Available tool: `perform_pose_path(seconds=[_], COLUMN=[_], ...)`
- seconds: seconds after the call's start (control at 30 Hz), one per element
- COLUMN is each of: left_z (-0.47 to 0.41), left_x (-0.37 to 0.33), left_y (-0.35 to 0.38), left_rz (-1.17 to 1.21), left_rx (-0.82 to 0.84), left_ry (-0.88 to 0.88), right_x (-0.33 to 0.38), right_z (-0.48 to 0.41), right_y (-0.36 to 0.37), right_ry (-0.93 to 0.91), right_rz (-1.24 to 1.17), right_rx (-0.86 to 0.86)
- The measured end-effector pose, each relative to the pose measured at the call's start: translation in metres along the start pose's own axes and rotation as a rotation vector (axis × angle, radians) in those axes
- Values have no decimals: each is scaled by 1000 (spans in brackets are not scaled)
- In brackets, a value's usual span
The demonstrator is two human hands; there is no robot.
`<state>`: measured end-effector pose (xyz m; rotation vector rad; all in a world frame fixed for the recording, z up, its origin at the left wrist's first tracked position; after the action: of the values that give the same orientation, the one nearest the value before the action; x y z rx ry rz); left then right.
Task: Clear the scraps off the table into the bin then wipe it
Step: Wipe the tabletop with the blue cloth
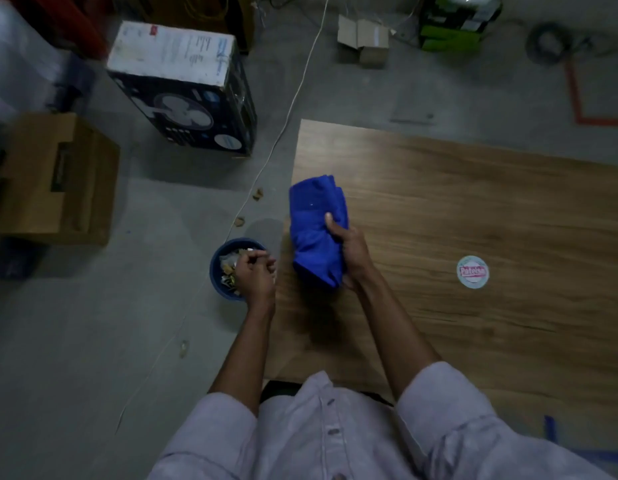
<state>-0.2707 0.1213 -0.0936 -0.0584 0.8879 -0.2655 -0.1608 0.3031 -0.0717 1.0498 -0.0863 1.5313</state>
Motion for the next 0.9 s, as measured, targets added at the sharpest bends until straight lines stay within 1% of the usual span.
perform_pose_path(seconds=[0.07, 0.1, 0.17, 0.23, 0.3, 0.33, 0.43, 0.5, 0.6, 0.67, 0.7, 0.77, 0.8, 0.87, 0.9], left_z=[12, 24, 64, 113, 136, 161, 167, 186, 218, 239, 246, 258, 262, 268, 269], left_x=[-8, -14, -23, -30, -28, -25, -26, -33, -38, -35, -30, -14, -2, 23, 31], left_y=[18, 34, 71, 99, 113, 120, 125, 127, 136, 141, 142, 141, 141, 139, 139], left_rz=[-10, 5, 46, 12, -134, -217, -297, -348, -442, -493, -498, -489, -520, -589, -572], left_rx=[119, 231, 518, 775, 897, 940, 863, 847, 927, 998, 1020, 1071, 1095, 1121, 1128], left_ry=[-47, -62, -141, -190, -146, -89, 8, 161, 315, 353, 338, 224, 158, 58, 21], right_x=[22, 30, 40, 42, 43, 52, 68, 83, 96, 103, 108, 119, 124, 130, 134], right_z=[23, 34, 58, 82, 95, 112, 127, 146, 163, 170, 174, 180, 183, 188, 190], right_y=[-18, -28, -42, -54, -58, -71, -83, -95, -114, -127, -132, -141, -146, -156, -161], right_ry=[12, 20, 33, 33, 14, -27, -100, -154, -190, -222, -251, -318, -347, -377, -386], right_rz=[-44, -49, -49, -76, -85, -62, 91, 153, 188, 194, 200, 188, 162, 103, 80], right_rx=[45, 67, 114, 157, 179, 182, 166, 178, 167, 121, 102, 55, 34, -24, -52])
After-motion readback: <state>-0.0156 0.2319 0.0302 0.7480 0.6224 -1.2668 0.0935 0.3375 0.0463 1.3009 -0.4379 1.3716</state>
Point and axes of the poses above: each hand's wrist, its own z-axis away from the middle knuckle, its own y-axis out of the palm, x = y × z, the point moved 10 cm from there along -z, towards the middle knuckle, and after that the axes turned 4 degrees about -y, right-handed, at the moved point
